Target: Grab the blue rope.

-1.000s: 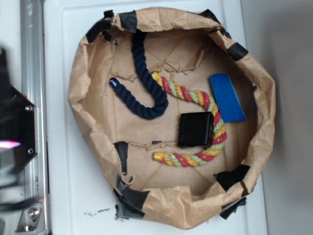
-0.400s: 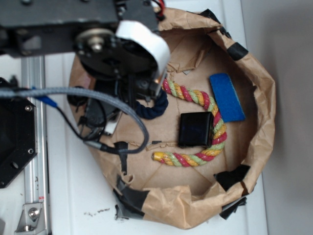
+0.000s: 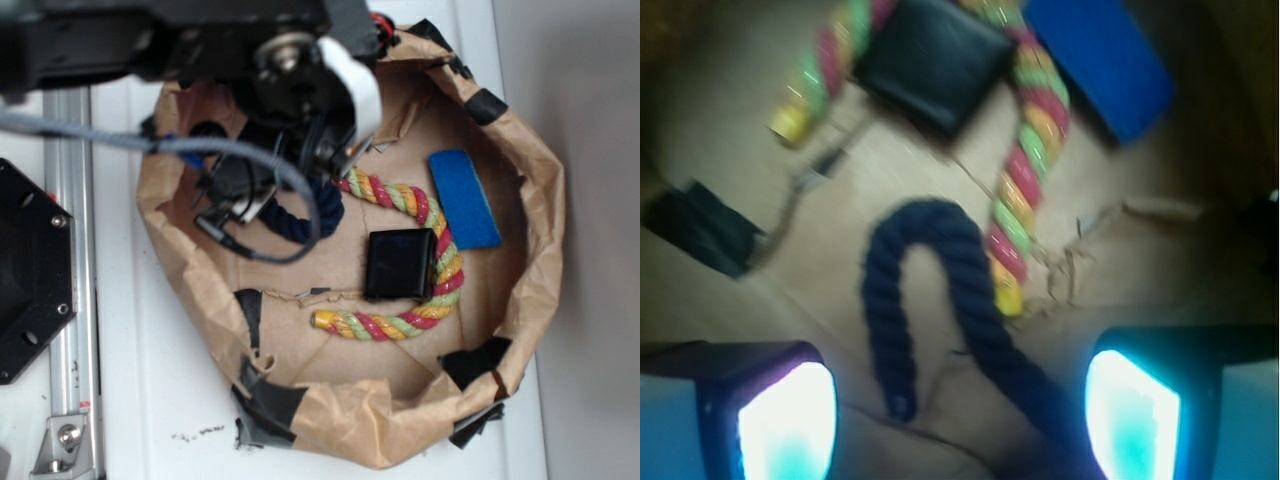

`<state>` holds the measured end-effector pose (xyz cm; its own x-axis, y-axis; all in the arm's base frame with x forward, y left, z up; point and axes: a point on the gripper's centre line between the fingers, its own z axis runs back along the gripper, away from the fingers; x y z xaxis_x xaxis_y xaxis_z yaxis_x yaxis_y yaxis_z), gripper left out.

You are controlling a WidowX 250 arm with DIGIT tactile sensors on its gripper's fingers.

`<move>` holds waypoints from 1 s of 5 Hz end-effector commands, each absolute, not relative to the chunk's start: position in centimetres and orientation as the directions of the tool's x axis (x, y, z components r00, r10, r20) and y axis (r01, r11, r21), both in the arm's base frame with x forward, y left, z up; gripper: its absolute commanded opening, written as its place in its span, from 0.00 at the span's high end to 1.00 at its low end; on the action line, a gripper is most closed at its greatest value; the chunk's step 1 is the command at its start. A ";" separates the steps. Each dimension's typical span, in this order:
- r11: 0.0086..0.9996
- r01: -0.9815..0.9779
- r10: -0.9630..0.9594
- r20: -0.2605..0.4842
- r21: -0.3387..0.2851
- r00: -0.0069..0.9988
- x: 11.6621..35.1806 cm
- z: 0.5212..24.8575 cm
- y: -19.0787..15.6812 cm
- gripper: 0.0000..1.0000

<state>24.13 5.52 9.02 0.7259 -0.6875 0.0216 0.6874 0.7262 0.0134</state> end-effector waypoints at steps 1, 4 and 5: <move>0.691 0.718 -0.717 -0.047 0.089 0.696 23.7 7.1 7.6 0.00; 0.530 0.841 -0.842 -0.046 0.111 0.537 24.7 5.1 6.7 0.00; 0.544 0.831 -0.831 -0.064 0.113 0.553 25.1 4.1 8.5 0.00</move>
<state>24.22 8.50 3.10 0.5613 -0.8239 -0.0786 0.8276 0.5586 0.0556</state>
